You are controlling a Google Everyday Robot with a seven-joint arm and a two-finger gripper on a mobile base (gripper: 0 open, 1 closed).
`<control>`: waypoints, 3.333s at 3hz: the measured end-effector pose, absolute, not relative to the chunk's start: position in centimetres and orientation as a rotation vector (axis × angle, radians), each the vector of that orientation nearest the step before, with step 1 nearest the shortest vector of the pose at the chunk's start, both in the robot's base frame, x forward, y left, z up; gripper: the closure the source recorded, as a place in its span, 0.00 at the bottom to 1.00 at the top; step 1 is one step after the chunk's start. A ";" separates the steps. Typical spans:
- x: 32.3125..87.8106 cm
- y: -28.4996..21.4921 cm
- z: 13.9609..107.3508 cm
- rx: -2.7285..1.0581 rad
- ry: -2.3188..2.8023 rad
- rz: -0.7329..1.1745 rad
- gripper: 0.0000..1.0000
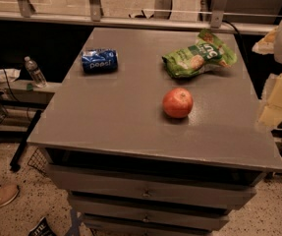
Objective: Move apple near pepsi can
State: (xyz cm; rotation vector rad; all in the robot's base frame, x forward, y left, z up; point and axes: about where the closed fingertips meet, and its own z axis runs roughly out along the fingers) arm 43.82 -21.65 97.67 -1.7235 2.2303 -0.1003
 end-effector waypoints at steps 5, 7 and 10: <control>48.8 -17.5 94.7 -1.349 2.107 0.165 0.00; 51.2 -14.1 89.3 -1.336 2.149 0.297 0.00; 53.2 -11.5 85.4 -1.256 2.176 0.361 0.00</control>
Offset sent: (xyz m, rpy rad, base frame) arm 0.0313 0.0234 -0.0263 0.3611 -0.0826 -0.0948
